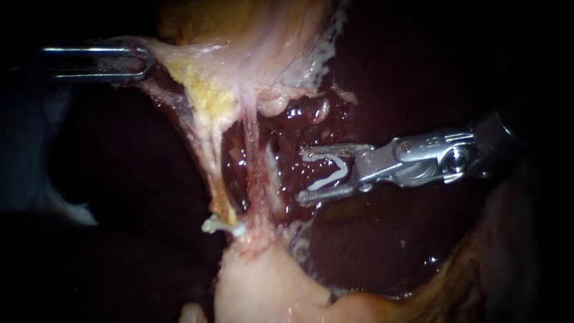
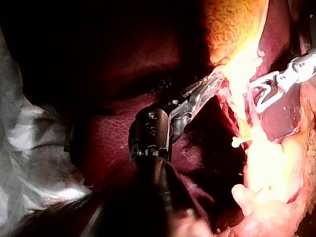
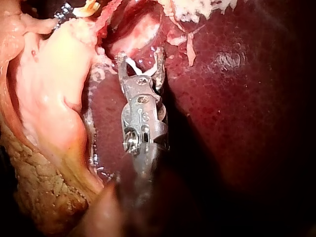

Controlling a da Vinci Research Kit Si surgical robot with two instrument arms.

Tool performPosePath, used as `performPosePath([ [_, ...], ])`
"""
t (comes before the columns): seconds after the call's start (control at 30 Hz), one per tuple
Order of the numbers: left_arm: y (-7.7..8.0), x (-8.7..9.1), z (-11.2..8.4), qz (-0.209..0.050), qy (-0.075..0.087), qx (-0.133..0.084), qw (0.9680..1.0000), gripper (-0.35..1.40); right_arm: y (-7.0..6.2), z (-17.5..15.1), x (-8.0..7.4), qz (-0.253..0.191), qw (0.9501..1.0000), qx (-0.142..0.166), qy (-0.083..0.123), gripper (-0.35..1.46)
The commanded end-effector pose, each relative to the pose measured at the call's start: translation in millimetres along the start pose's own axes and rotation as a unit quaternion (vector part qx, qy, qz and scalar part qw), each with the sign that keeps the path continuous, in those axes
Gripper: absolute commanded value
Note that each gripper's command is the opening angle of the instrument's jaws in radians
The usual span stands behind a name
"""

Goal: Clipping second clip left tube

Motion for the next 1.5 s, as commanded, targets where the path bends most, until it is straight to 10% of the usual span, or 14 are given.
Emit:
performPosePath([
  [0.03, 0.0, 0.0, 0.0, 0.000, 0.000, 0.000, 1.0000, -0.35, 0.0, 0.0, 0.0, 0.000, 1.0000, 0.000, 0.000, 0.47],
  [1.07, 0.0, -0.1, 0.2, 0.000, 0.001, 0.001, 1.0000, -0.35, -7.6, -1.5, 6.8, 0.014, 0.9983, 0.048, 0.031, 0.50],
  [1.5, 0.1, -0.2, 0.3, 0.000, 0.001, 0.001, 1.0000, -0.35, -7.6, 2.1, 8.5, 0.046, 0.9961, 0.066, 0.036, 0.50],
])
